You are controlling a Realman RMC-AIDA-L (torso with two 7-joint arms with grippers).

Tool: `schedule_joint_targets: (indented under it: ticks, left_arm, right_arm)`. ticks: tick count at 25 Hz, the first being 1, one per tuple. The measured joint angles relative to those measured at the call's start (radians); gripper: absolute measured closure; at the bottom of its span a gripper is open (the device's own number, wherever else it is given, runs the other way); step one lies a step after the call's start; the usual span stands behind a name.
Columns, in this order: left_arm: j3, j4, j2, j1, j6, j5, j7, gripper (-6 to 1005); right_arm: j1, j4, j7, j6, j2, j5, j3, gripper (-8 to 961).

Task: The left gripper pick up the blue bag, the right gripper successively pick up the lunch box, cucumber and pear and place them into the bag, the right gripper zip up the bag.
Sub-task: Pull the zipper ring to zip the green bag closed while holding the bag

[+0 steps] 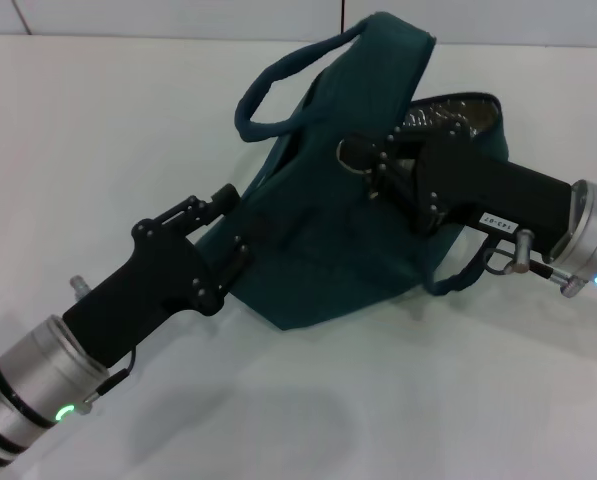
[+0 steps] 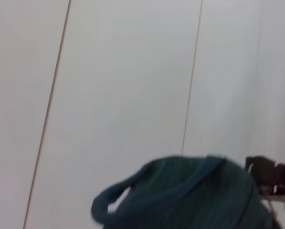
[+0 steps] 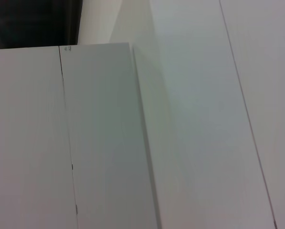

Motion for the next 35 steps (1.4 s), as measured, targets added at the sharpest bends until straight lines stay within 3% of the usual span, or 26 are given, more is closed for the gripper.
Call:
schedule_joint_targets:
  ticks: [2,4,15,21,31,35]
  left_arm:
    - [0.0,0.0,0.0,0.005,0.027,-0.001,0.012,730]
    - [0.002,-0.001,0.0,0.004,0.046,0.001,0.019,489]
    - [0.002,-0.015,-0.003,-0.023,0.05,0.007,0.02,266]
    - [0.001,-0.025,-0.004,-0.041,0.052,0.006,0.028,347]
    - [0.003,-0.025,-0.002,-0.041,0.057,0.007,0.056,832]
    - [0.005,-0.025,0.0,-0.041,0.053,0.008,0.056,907]
  right_arm:
    - [0.0,0.0,0.0,0.0,0.0,0.001,0.001,938]
    - [0.0,0.0,-0.001,0.0,0.0,0.002,0.002,938]
    - [0.0,0.0,-0.001,-0.001,0.0,0.006,0.003,938]
    - [-0.001,-0.001,-0.001,-0.007,0.0,0.009,0.012,938]
    - [-0.011,-0.001,0.001,-0.014,-0.002,0.009,0.034,938]
    - [-0.013,0.0,0.004,-0.024,-0.002,0.01,0.052,938]
